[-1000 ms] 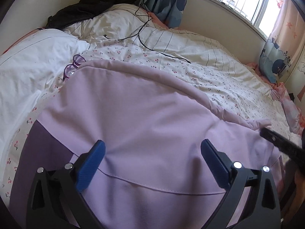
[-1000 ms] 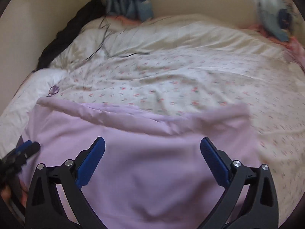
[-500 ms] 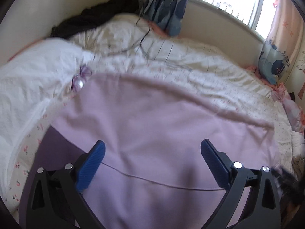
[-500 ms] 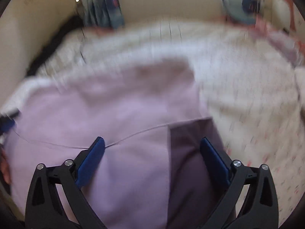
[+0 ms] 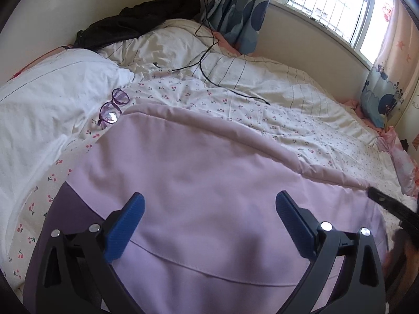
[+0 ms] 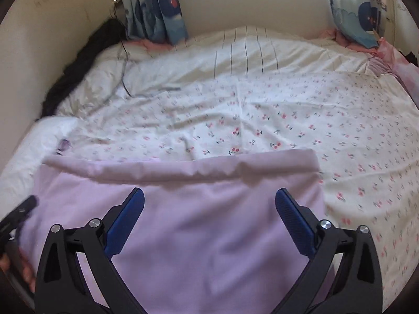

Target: Fold large clothes

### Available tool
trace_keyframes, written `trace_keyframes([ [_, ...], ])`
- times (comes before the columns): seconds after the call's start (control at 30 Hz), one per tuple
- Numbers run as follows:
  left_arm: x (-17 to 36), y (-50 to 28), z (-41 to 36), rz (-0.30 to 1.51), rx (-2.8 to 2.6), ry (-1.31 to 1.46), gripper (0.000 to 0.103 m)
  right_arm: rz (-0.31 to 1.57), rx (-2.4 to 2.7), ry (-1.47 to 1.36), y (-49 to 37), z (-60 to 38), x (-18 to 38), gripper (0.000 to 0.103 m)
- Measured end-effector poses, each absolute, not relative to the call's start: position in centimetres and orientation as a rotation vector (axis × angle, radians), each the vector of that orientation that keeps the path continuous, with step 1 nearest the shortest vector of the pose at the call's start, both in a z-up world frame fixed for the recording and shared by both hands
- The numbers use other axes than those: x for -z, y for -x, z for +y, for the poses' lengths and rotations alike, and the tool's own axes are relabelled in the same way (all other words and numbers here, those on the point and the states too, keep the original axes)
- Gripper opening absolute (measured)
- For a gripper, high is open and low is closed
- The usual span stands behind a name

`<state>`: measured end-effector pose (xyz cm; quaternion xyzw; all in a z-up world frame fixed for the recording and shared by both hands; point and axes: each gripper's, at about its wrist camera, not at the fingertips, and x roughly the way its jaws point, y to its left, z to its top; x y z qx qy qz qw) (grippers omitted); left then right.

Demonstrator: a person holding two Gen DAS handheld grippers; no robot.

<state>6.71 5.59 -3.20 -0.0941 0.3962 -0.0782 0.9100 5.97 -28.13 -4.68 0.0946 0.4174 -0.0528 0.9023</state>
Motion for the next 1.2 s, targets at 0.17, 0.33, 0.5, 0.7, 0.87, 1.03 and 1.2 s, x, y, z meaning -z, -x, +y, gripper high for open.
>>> trace_keyframes([
  [0.17,4.3,-7.8,6.2,0.855,0.15,0.229,0.096,1.032,0.119,-0.237,-10.1,-29.1,9.8,0.097],
  [0.33,3.2,-6.1,6.6,0.825,0.157,0.182,0.096,0.924,0.032,-0.231,-3.5,-28.3,5.1,0.097],
  [0.5,2.8,-4.0,9.5,0.793,0.134,0.158,0.096,0.815,0.107,-0.212,6.0,-28.6,4.9,0.097],
  [0.7,4.7,-2.3,11.1,0.871,0.132,0.129,0.096,0.911,-0.008,-0.326,8.1,-30.9,4.8,0.097],
  [0.87,2.7,2.2,15.1,0.845,0.189,0.258,0.096,0.936,-0.091,-0.523,14.6,-34.6,2.2,0.097],
  [1.03,-0.1,7.9,21.4,0.798,0.225,0.433,0.096,0.998,-0.172,-0.831,19.6,-37.0,5.4,0.097],
  [1.2,-0.7,11.3,24.4,0.861,0.285,0.511,0.096,1.033,-0.172,-0.957,21.0,-36.8,7.8,0.097],
])
